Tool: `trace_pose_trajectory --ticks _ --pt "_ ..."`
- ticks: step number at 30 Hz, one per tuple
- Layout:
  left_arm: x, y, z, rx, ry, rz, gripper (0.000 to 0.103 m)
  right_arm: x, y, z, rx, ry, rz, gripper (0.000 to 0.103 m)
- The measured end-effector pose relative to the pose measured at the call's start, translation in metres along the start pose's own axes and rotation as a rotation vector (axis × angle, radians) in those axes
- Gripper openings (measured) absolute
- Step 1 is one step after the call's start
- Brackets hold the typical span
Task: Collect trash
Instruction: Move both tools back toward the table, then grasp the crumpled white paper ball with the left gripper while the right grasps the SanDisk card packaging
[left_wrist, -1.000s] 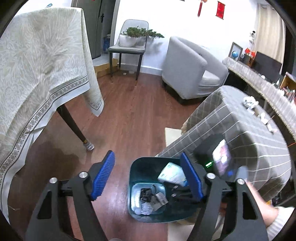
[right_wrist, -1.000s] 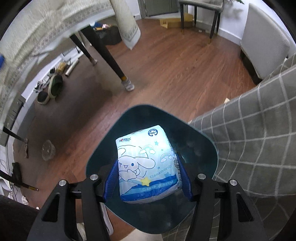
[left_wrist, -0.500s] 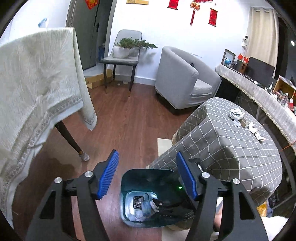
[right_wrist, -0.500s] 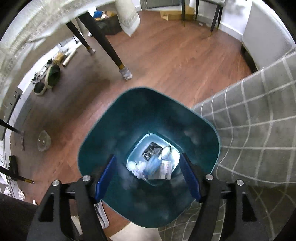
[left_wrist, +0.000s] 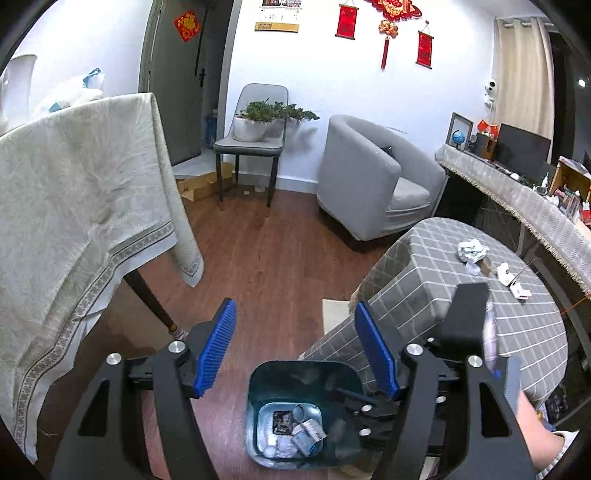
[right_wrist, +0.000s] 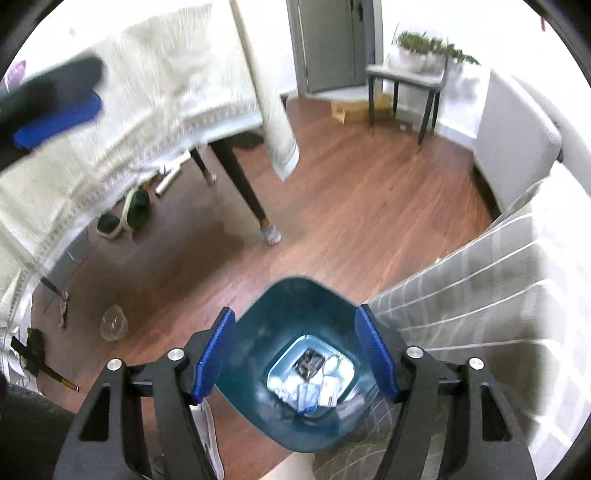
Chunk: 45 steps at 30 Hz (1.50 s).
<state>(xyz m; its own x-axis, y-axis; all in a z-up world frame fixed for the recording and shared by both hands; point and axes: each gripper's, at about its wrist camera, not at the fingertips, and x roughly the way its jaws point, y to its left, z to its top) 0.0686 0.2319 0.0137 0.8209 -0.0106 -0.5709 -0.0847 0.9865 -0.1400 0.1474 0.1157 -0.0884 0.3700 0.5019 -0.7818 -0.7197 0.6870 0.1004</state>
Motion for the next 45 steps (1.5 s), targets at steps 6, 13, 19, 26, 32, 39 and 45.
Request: trace_pose_trajectory --ticks 6,13,19,26,32,39,45 --pt "0.003 -0.021 0.007 0.016 -0.022 -0.035 0.078 -0.047 -0.022 0.005 0.019 -0.109 -0.031 0.068" --pt "0.015 -0.053 0.012 0.04 -0.04 -0.098 0.088 -0.079 -0.055 -0.002 0.051 -0.159 -0.091 0.072" --pt "0.028 -0.084 0.016 0.061 -0.039 -0.13 0.09 -0.102 -0.083 -0.012 0.082 -0.183 -0.142 0.076" --pt "0.05 -0.119 0.022 0.064 -0.027 -0.189 0.092 -0.129 -0.121 -0.02 0.123 -0.211 -0.215 0.08" --pt "0.073 -0.145 0.028 0.09 0.009 -0.234 0.093 -0.149 -0.16 -0.023 0.163 -0.233 -0.267 0.086" --pt "0.092 -0.165 0.038 0.085 0.027 -0.267 0.094 -0.169 -0.197 -0.026 0.178 -0.237 -0.319 0.09" --pt "0.106 -0.188 0.046 0.091 0.034 -0.307 0.095 -0.184 -0.229 -0.036 0.216 -0.245 -0.372 0.095"
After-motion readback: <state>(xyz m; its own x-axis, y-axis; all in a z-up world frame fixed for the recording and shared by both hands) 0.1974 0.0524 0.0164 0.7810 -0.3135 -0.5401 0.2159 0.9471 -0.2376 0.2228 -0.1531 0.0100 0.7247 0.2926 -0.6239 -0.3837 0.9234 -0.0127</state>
